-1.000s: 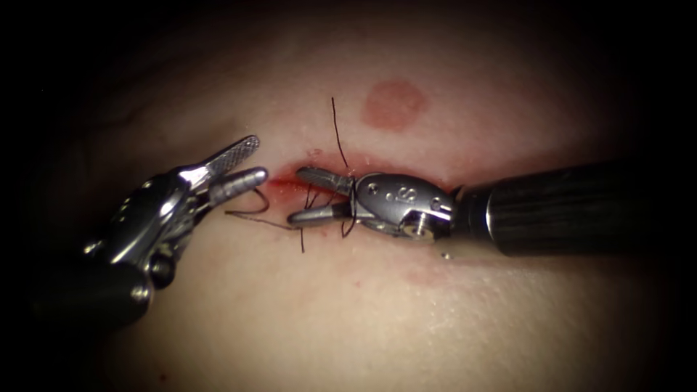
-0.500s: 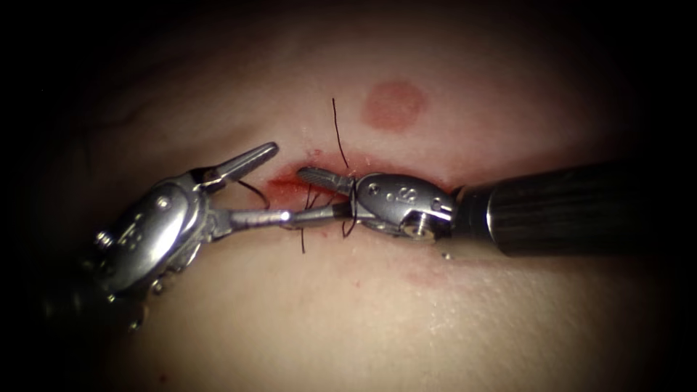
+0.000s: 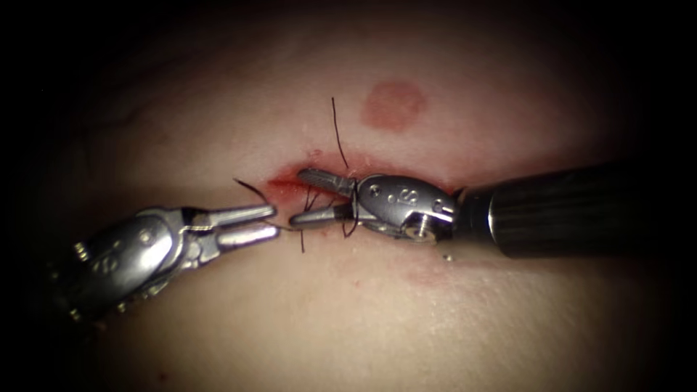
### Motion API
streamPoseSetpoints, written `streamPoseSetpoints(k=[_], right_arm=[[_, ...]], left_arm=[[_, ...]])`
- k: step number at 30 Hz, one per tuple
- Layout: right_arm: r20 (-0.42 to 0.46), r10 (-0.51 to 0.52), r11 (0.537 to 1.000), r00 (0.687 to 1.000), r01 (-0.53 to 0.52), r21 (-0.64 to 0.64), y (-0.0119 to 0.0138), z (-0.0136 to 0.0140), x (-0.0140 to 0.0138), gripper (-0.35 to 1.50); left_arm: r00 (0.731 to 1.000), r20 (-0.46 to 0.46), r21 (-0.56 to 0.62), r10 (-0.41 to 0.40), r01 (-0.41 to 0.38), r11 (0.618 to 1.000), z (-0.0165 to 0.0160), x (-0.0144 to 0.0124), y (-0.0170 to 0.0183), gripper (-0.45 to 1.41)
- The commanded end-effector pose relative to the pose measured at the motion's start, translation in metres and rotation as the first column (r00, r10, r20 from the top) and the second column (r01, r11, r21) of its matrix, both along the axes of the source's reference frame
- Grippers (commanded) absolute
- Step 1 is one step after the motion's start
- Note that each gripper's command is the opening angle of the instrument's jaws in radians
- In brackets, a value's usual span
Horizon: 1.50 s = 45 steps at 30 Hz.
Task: Wound Closure
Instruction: Mistakenly testing the left gripper
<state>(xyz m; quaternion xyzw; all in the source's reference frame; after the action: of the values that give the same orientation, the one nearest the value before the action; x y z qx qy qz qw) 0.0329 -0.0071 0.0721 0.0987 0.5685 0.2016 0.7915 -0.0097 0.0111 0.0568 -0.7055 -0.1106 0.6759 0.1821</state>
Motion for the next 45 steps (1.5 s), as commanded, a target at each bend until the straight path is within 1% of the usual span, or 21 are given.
streamPoseSetpoints(k=[1,4,6,7,11,15,20,21,22,24,25,26,28,30,32,33,34,35,40,41,45], right_arm=[[-0.001,-0.001,1.000,1.000,0.001,0.002,-0.0004,0.0006,0.0006,0.83],[-0.001,-0.001,1.000,1.000,0.001,0.002,-0.0004,0.0006,0.0006,0.83],[-0.001,-0.001,1.000,1.000,0.001,0.002,-0.0004,0.0006,0.0006,0.83],[-0.001,-0.001,1.000,1.000,0.001,0.002,-0.0004,0.0006,0.0006,0.83],[-0.002,-0.001,1.000,1.000,0.001,0.002,-0.0003,0.0007,0.0008,0.83],[-0.002,-0.001,1.000,1.000,0.001,0.002,-0.0003,0.0007,0.0008,0.83],[-0.004,-0.003,1.000,1.000,0.003,0.003,-0.0003,0.0008,0.0008,0.83],[-0.003,-0.003,1.000,1.000,0.003,0.003,-0.0002,0.0009,0.0008,0.83],[-0.003,-0.003,1.000,1.000,0.003,0.003,-0.0002,0.0009,0.0008,0.83],[-0.003,-0.002,1.000,1.000,0.002,0.003,-0.0002,0.0009,0.0009,0.83],[-0.003,-0.002,1.000,1.000,0.002,0.003,-0.0002,0.0008,0.0010,0.83],[-0.002,-0.005,1.000,1.000,0.005,0.004,-0.0002,0.0008,0.0011,0.83],[0.000,-0.007,1.000,1.000,0.007,0.005,-0.0002,0.0008,0.0011,0.83],[0.003,-0.012,1.000,1.000,0.012,0.007,-0.0002,0.0007,0.0010,0.83],[0.005,-0.015,1.000,1.000,0.015,0.009,-0.0002,0.0005,0.0009,0.83],[0.005,-0.015,1.000,1.000,0.015,0.009,-0.0002,0.0005,0.0008,0.81],[0.002,-0.013,1.000,1.000,0.013,0.007,-0.0003,0.0006,0.0008,0.81],[0.002,-0.014,1.000,1.000,0.014,0.006,-0.0004,0.0006,0.0008,0.81],[0.002,-0.014,1.000,1.000,0.014,0.004,-0.0005,0.0008,0.0007,0.81],[0.002,-0.014,1.000,1.000,0.014,0.005,-0.0004,0.0008,0.0007,0.81],[0.002,-0.014,1.000,1.000,0.014,0.006,-0.0004,0.0007,0.0007,0.81]], left_arm=[[1.000,0.018,0.000,0.001,-0.001,1.000,0.0007,-0.0005,-0.0003,-0.35],[1.000,0.024,0.000,0.007,-0.007,1.000,0.0007,-0.0002,-0.0004,-0.35],[1.000,-0.024,-0.079,0.012,-0.014,0.997,0.0009,-0.0002,-0.0006,-0.35],[0.996,-0.073,-0.150,0.047,-0.057,0.987,0.0010,-0.0004,-0.0008,-0.35],[0.991,-0.110,-0.186,0.075,-0.095,0.978,0.0016,-0.0012,-0.0015,-0.35],[0.952,-0.283,-0.175,0.115,-0.169,0.970,0.0030,-0.0014,-0.0011,-0.35],[0.885,-0.458,-0.357,0.081,-0.267,0.895,0.0043,-0.0009,-0.0008,-0.35],[0.849,-0.527,-0.416,0.046,-0.304,0.857,0.0044,-0.0010,-0.0012,-0.35],[0.830,-0.557,-0.436,0.034,-0.326,0.839,0.0045,-0.0011,-0.0015,-0.35],[0.757,-0.654,-0.469,0.004,-0.410,0.782,0.0049,-0.0015,-0.0025,-0.35],[0.651,-0.758,-0.466,-0.037,-0.501,0.729,0.0055,-0.0022,-0.0036,-0.35],[0.613,-0.789,-0.449,-0.043,-0.527,0.721,0.0058,-0.0026,-0.0041,-0.35],[0.592,-0.805,-0.435,-0.026,-0.560,0.705,0.0067,-0.0034,-0.0049,-0.35],[0.571,-0.821,-0.395,-0.003,-0.564,0.725,0.0076,-0.0038,-0.0049,-0.35],[0.523,-0.852,-0.356,-0.006,-0.571,0.740,0.0084,-0.0038,-0.0043,-0.35],[0.496,-0.868,-0.328,-0.010,-0.558,0.763,0.0088,-0.0038,-0.0040,-0.25],[0.463,-0.886,-0.293,-0.017,-0.531,0.795,0.0093,-0.0037,-0.0036,0.05],[0.442,-0.897,-0.278,-0.023,-0.522,0.806,0.0096,-0.0037,-0.0034,0.15],[0.316,-0.947,-0.215,-0.056,-0.496,0.841,0.0101,-0.0035,-0.0038,0.39],[0.302,-0.952,-0.203,-0.053,-0.491,0.847,0.0101,-0.0033,-0.0039,0.40],[0.292,-0.955,-0.201,-0.060,-0.482,0.853,0.0101,-0.0034,-0.0037,0.42]])
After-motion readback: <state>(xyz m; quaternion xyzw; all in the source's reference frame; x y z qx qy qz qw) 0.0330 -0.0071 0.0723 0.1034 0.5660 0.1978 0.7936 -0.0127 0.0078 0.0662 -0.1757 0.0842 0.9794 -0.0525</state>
